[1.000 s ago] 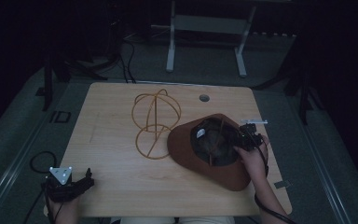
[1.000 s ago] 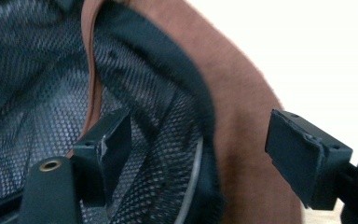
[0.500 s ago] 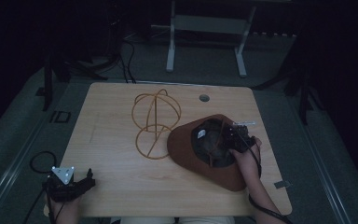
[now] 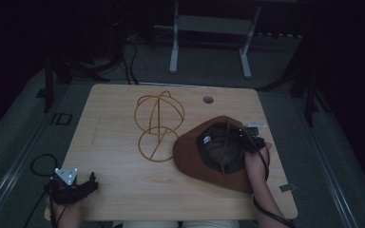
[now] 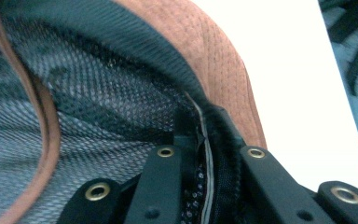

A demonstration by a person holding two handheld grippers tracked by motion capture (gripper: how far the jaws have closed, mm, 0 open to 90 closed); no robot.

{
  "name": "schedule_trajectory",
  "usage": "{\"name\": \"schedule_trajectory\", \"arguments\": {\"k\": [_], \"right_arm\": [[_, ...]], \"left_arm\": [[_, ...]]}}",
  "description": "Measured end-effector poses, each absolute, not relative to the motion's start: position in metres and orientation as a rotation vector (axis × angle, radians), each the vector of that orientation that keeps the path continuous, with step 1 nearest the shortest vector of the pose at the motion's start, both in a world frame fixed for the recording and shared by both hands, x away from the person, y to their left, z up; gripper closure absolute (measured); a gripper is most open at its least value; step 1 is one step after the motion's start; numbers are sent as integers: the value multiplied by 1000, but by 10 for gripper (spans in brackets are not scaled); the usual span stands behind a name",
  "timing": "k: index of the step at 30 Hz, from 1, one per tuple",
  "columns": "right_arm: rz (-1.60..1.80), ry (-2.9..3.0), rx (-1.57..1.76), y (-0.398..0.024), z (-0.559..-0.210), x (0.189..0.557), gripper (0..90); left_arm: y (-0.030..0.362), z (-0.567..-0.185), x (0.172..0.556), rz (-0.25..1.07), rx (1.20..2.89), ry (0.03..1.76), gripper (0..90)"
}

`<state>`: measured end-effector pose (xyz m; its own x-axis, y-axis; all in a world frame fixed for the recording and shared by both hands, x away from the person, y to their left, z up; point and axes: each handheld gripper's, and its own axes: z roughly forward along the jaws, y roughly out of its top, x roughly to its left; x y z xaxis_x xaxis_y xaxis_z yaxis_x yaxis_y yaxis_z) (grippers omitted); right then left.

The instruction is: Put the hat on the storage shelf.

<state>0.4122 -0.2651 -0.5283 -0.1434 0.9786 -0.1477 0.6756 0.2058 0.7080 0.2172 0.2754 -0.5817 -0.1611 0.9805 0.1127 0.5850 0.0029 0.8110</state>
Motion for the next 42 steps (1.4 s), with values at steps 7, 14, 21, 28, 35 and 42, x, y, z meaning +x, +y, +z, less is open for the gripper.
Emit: {"name": "schedule_trajectory", "arguments": {"k": [7,14,21,28,35,42], "right_arm": [[959,1834,1458,-282,-485,391,842],[1047,1814,1405,-283,-460,378,843],[1097,1791,1447,-290,-452,373,843],[1138,1768,1461,-298,-447,367,844],[1178,1737,1467,-305,-443,360,844],[1174,1742,1471,-307,-447,355,843]], "left_arm": [[265,-571,222,1002,1709,1722,22],[236,-563,228,862,1898,1594,41],[207,-555,233,735,2052,1446,60],[179,-540,237,727,2116,1317,69],[143,-526,245,703,2152,1194,93],[102,-507,252,669,2198,1022,131]]}}
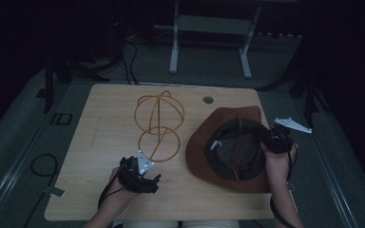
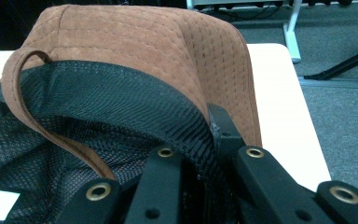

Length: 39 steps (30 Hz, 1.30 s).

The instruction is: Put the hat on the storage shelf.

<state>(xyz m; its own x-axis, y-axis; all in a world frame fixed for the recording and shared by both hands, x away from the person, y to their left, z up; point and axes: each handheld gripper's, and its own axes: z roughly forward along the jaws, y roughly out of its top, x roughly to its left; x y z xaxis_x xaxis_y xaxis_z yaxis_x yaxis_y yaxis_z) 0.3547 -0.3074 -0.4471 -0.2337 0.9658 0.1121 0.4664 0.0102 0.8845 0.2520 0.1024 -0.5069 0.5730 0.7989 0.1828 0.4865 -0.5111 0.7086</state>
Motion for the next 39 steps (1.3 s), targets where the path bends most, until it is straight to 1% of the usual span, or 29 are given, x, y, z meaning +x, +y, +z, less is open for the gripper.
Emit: {"name": "schedule_trajectory", "arguments": {"k": [5,10,20,32,36,39], "right_arm": [[1177,1743,1482,-308,-448,354,843],[1186,1747,1470,-306,-447,352,843],[1203,1753,1470,-305,-446,349,842],[1221,1747,1457,-307,-440,342,842],[1216,1749,1449,-306,-439,341,842],[1221,1753,1443,-306,-438,339,842]], "left_arm": [[75,-491,259,650,2228,924,132],[49,-468,268,660,2226,843,141],[7,-443,282,613,2218,749,151],[-41,-424,312,638,2218,703,151],[-54,-420,324,683,2213,712,151],[-61,-418,333,686,2200,736,151]]}}
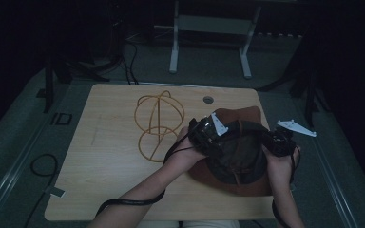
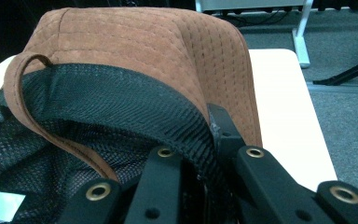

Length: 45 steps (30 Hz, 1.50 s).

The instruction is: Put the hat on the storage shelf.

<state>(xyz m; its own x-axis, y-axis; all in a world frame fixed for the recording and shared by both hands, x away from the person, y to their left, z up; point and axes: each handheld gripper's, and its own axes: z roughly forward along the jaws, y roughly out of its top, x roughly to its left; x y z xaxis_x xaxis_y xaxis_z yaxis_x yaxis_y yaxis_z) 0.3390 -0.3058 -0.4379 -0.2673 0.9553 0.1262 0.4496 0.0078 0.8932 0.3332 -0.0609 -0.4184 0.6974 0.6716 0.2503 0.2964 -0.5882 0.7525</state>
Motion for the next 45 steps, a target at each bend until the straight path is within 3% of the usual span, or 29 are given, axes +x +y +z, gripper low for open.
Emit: {"name": "schedule_trajectory", "arguments": {"k": [11,14,20,22,31,40,45], "right_arm": [[1258,1773,1407,-300,-430,331,842],[1267,1776,1399,-299,-428,328,842],[1263,1791,1384,-294,-427,324,841],[1260,1796,1390,-292,-428,324,840],[1282,1818,1363,-290,-426,310,800],[1343,1930,1228,-305,-419,279,543],[1372,1954,1108,-312,-408,257,515]], "left_arm": [[-82,-428,359,786,2231,819,164],[-85,-434,365,805,2230,859,227],[-86,-435,368,848,2208,881,719],[-88,-433,367,880,2179,886,845],[-80,-423,365,901,2142,821,875],[-71,-407,349,945,2075,712,876],[-64,-402,346,943,2043,710,876]]}}
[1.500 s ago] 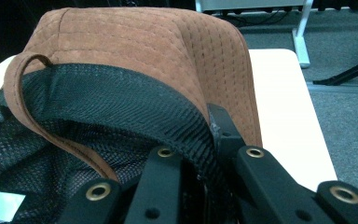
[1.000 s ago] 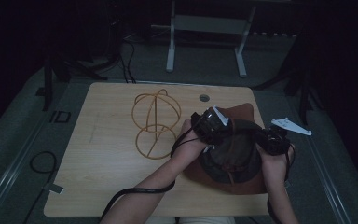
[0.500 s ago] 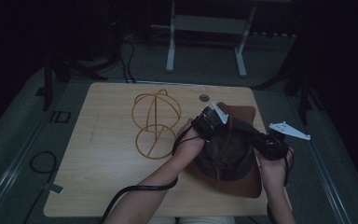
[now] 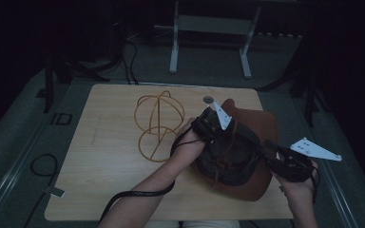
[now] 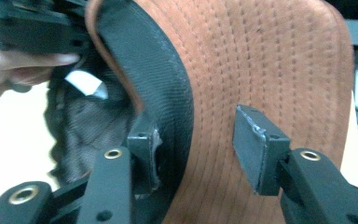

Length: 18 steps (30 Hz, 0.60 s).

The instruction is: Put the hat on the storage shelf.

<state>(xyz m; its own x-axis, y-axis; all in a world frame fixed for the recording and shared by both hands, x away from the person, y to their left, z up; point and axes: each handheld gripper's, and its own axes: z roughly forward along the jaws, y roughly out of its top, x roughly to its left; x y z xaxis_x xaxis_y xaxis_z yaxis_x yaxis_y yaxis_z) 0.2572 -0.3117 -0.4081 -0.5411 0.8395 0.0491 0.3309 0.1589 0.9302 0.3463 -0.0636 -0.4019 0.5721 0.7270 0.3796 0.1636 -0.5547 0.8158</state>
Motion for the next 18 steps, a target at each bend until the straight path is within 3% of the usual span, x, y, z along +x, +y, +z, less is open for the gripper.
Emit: {"name": "schedule_trajectory", "arguments": {"k": [3,12,18], "right_arm": [[1399,1937,1084,-322,-401,248,456],[1372,1797,1136,-376,-399,254,459],[1313,1843,1184,-385,-411,270,461]], "left_arm": [[-56,-400,344,932,2013,682,876],[-31,-400,334,840,1980,489,876],[-21,-399,324,761,1951,346,875]]}}
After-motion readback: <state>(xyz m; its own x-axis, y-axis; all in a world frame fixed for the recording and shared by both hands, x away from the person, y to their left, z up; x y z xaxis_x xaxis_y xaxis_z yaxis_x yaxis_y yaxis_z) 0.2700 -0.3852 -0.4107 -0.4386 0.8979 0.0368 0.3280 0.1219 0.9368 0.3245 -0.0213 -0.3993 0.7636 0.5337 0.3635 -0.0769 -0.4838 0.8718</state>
